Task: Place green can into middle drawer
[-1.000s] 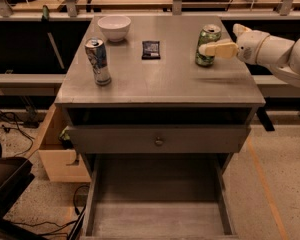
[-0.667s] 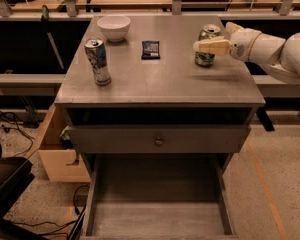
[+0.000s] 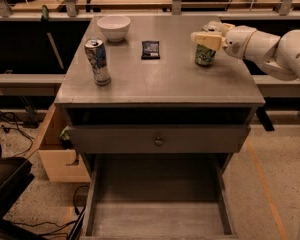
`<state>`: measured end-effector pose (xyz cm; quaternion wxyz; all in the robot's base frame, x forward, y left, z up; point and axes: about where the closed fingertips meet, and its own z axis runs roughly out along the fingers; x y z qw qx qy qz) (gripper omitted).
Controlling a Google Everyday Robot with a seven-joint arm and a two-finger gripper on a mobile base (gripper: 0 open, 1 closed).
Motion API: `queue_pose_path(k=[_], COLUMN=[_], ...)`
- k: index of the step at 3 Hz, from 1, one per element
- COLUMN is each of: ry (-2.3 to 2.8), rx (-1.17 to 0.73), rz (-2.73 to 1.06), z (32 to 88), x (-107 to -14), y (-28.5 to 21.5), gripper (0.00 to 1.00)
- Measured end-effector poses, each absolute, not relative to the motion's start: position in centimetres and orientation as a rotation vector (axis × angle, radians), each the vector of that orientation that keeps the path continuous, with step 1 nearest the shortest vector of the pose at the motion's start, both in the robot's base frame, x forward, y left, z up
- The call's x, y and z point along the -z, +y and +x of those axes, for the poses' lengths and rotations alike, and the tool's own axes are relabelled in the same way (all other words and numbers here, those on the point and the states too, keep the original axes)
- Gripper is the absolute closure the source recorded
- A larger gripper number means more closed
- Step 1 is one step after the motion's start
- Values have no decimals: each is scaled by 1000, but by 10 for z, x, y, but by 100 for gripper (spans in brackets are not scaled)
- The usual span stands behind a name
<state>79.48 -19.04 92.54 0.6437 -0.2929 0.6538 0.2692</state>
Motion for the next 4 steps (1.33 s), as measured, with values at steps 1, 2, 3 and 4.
queue_pose_path(k=[1, 2, 3, 4], ry=[1488, 1487, 1485, 1447], rx=[-618, -622, -623, -615], rz=[-670, -673, -692, -759], z=[795, 796, 798, 780], x=[-925, -925, -930, -957], y=[-187, -183, -178, -169], gripper=[64, 87, 100, 100])
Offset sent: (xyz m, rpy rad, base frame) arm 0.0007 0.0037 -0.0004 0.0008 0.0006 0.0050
